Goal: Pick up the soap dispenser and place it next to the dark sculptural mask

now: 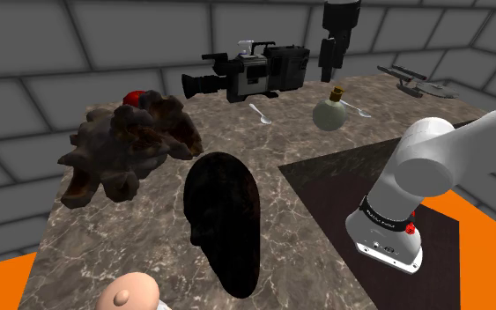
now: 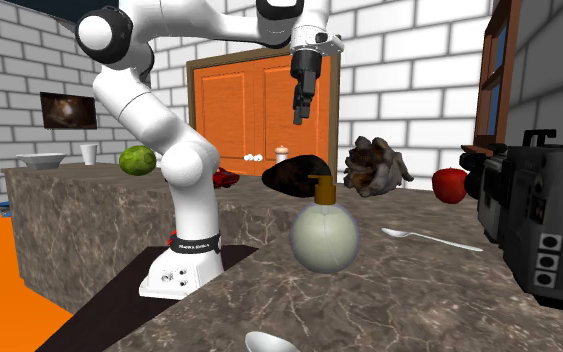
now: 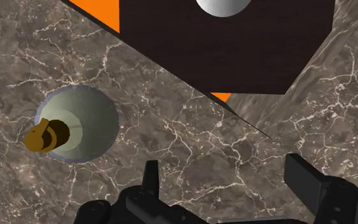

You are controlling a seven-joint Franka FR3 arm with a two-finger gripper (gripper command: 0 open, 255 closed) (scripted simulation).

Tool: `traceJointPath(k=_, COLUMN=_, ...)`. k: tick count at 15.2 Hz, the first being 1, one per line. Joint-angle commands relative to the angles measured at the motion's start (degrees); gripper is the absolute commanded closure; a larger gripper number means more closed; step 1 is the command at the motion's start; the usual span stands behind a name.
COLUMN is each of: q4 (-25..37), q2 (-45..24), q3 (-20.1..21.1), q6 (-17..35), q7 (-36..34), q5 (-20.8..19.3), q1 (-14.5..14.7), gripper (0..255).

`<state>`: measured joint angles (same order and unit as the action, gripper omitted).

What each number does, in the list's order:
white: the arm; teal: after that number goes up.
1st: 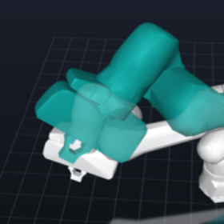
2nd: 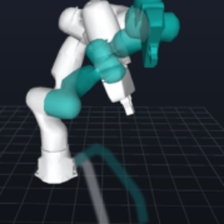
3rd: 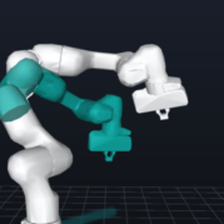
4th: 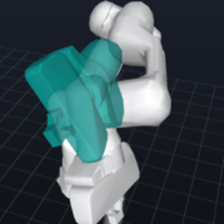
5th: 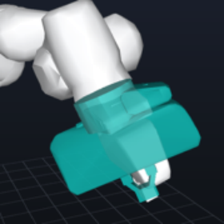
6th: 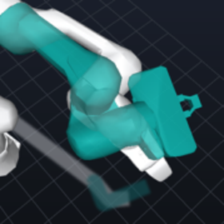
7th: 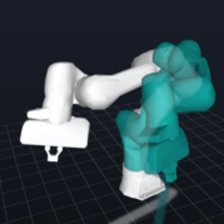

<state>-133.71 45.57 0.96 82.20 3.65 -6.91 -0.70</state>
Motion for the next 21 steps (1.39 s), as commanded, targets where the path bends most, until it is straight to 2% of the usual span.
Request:
traceJointPath(k=1, q4=0.0, q2=0.0, q3=0.0, q6=0.0, q7=0.0, q5=0.0, q1=0.0, gripper=0)
traceJointPath(k=10, q4=-7.0, q2=0.7, q3=-13.4, q6=11.6, q7=11.3, q5=-7.3, q1=-3.8, gripper=0)
traceJointPath(k=19, q4=-7.6, q2=-6.5, q3=-28.1, q6=24.7, q7=22.7, q5=-11.8, q1=-6.1, gripper=0)
traceJointPath(k=21, q4=-8.9, q2=-6.7, q3=-28.6, q6=26.3, q7=22.6, q5=-12.1, q1=-6.2, gripper=0)
